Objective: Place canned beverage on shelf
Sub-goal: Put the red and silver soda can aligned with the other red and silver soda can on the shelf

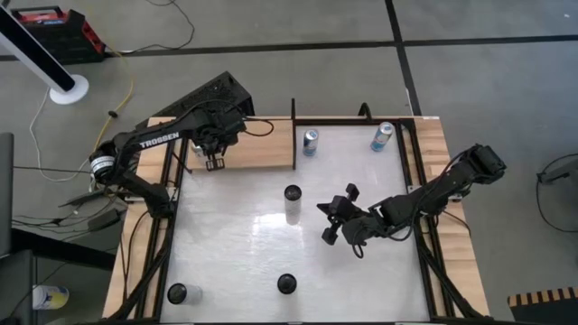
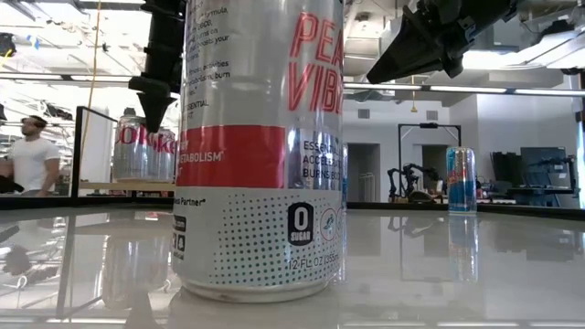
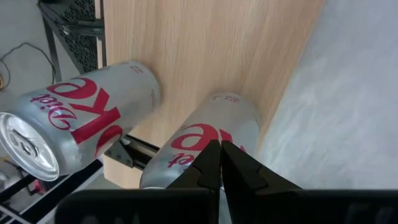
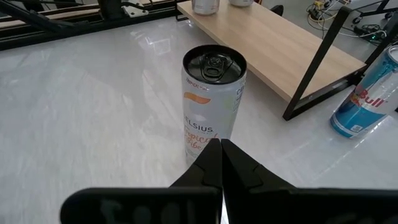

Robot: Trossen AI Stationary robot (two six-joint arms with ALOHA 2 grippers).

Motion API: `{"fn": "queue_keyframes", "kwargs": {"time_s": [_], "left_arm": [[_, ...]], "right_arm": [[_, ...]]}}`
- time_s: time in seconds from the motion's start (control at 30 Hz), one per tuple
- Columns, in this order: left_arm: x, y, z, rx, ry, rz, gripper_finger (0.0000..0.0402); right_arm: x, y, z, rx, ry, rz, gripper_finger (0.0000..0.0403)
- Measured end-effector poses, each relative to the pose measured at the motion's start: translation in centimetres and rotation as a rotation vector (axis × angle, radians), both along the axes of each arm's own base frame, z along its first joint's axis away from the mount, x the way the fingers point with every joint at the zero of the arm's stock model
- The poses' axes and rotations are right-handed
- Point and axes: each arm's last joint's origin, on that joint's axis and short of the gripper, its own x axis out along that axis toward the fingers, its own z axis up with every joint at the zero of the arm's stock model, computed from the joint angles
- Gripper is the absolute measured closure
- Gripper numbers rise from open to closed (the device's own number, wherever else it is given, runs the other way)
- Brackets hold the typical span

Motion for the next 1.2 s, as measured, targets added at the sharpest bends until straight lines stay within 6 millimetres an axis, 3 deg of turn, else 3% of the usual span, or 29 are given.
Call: {"fn": "queue_keyframes", "kwargs": {"time_s": [0.87,1.07,1.2], "left_arm": [[-0.2,-0.4,0.2,-0.006,0.019,-0.031,0.0402],[0.3,-2.0,2.8,0.006,-0.162,-0.135,0.0402],[0.0,-4.1,5.1,-0.043,-0.399,-0.196,0.0402]], "right_arm": [[0.0,0.0,0.0,0.0,0.0,0.0,0.0382],[0.0,0.0,0.0,0.0,0.0,0.0,0.0382],[0.0,0.0,0.0,0.0,0.0,0.0,0.0382]]}}
